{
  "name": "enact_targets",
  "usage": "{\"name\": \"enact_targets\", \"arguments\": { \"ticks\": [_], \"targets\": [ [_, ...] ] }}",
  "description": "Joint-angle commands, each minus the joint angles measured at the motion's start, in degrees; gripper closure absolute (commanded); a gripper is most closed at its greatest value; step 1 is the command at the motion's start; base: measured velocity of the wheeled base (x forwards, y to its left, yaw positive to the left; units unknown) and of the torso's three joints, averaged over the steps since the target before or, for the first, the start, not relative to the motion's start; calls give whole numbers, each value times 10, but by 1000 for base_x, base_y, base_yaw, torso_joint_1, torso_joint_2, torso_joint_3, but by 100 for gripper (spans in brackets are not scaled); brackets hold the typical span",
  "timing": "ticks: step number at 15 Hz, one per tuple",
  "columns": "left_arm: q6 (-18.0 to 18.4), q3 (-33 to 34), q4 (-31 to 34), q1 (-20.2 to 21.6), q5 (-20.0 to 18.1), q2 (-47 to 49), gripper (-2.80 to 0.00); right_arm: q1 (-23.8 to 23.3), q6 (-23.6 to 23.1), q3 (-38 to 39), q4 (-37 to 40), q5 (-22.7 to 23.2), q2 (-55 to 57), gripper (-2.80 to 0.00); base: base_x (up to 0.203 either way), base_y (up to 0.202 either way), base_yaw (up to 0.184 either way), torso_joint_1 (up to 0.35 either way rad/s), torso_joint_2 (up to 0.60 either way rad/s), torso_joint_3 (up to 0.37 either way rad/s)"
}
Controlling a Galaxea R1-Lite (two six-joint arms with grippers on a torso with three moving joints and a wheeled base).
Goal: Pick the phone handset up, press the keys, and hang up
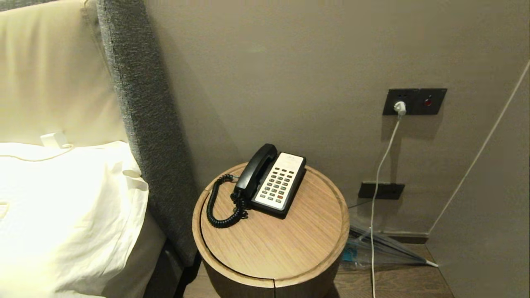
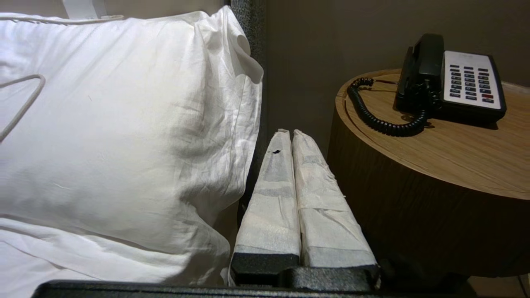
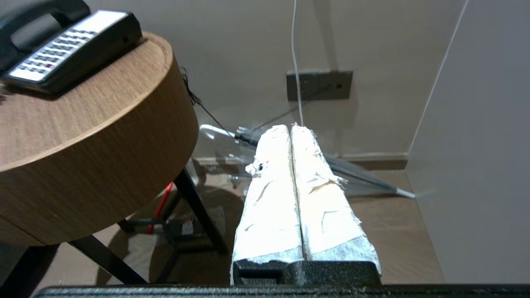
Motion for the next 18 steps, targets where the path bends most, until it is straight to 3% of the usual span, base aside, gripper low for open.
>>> {"name": "enact_targets", "arguments": {
  "ticks": [1,18],
  "targets": [
    [-1,23,0,0,0,1,0,0,0,0,0,0,1,0,0,0,0,2,3,198],
    [2,23,-1,0,-1,1,0,0,1,0,0,0,1,0,0,0,0,1,0,21]
  ]
}}
